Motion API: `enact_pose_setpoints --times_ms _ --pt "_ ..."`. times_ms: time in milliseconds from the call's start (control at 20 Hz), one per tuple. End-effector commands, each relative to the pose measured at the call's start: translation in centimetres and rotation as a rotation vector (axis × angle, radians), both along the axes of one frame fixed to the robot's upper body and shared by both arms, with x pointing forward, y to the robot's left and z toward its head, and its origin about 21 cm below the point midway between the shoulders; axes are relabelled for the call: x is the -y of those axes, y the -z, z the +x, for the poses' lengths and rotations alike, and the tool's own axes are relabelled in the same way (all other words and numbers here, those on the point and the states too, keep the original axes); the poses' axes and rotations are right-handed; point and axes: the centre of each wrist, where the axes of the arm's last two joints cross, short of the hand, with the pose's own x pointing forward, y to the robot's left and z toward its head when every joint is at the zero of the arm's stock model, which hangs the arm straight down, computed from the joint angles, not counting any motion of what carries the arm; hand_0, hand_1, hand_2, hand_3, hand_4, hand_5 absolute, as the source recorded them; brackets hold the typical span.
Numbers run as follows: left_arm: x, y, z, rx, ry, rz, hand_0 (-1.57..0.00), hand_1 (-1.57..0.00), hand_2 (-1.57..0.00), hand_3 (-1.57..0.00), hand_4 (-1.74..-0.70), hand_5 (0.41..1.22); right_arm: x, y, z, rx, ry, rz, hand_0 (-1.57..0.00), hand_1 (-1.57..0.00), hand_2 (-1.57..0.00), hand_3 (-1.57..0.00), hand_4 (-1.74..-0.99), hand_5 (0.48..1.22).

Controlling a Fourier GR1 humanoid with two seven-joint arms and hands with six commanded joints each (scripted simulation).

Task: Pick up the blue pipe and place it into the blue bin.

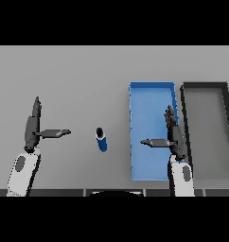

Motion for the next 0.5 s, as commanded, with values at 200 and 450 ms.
enact_pose_setpoints --times_ms 200,450 --pt "0.6 0.0 0.0 0.009 0.005 0.000 0.00 0.00 0.00 0.00 -0.97 0.593 0.6 0.0 0.0 -0.001 0.003 -0.002 0.00 0.00 0.00 0.00 -1.205 0.629" --pt "-2.7 0.6 -1.5 -0.008 0.265 0.160 0.00 0.00 0.00 0.00 -0.96 0.590 3.0 -1.1 -2.9 0.149 -0.087 -0.280 0.00 0.00 0.00 0.00 -1.197 0.626"
